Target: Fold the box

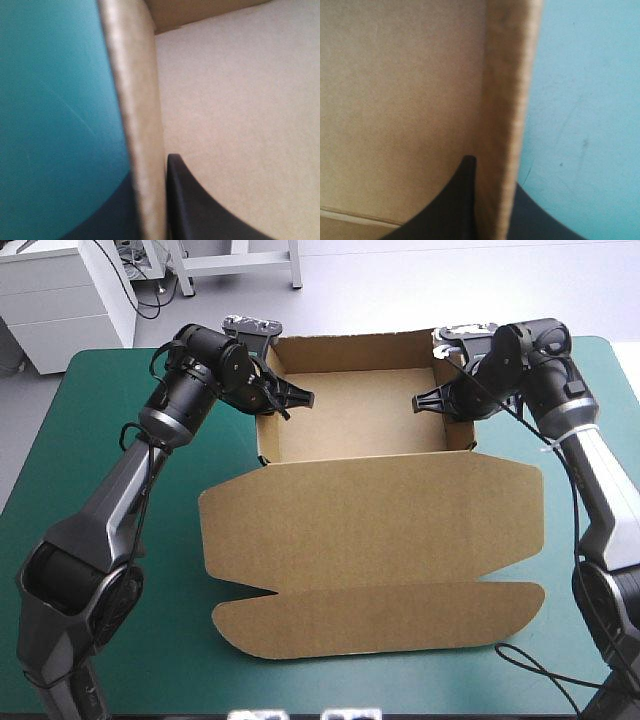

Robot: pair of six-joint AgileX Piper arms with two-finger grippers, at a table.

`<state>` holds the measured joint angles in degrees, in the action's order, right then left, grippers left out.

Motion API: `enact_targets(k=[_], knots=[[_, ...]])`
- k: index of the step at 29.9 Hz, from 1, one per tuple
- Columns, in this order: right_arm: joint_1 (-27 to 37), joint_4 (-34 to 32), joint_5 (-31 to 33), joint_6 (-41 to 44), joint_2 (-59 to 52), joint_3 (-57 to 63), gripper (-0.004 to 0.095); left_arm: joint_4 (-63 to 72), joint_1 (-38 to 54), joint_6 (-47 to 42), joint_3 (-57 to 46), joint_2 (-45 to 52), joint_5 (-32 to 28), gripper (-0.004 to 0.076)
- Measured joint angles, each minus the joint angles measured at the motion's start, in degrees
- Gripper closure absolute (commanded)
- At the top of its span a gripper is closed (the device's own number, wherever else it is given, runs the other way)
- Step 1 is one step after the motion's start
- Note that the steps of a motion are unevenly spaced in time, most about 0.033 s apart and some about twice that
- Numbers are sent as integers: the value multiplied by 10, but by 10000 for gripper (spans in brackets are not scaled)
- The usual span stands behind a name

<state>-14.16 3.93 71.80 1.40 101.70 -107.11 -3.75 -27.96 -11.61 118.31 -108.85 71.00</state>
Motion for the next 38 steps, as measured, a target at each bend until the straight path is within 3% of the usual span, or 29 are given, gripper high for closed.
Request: enact_targets(k=[9, 24, 26, 28, 31, 34, 36, 38], knots=[[0, -3, -16, 12, 43, 98, 926, 21, 0, 40, -4, -73, 8, 724], [1, -17, -5, 14, 64, 108, 927, 52, 2, 50, -64, -109, -19, 724], [1, -17, -1, 14, 67, 108, 924, 57, 2, 50, -76, -109, -23, 694], [1, -17, 0, 14, 68, 109, 891, 58, 3, 50, -80, -109, -25, 604], [1, -19, -6, 8, 68, 109, 727, 57, 3, 65, -80, -108, -19, 417], [1, -17, -11, -7, 68, 109, 423, 52, 2, 87, -82, -107, -10, 234], [1, -17, -11, -14, 68, 109, 201, 49, 2, 94, -82, -106, -7, 189], [1, -17, -11, -14, 67, 109, 77, 47, 2, 95, -82, -103, -6, 188]])
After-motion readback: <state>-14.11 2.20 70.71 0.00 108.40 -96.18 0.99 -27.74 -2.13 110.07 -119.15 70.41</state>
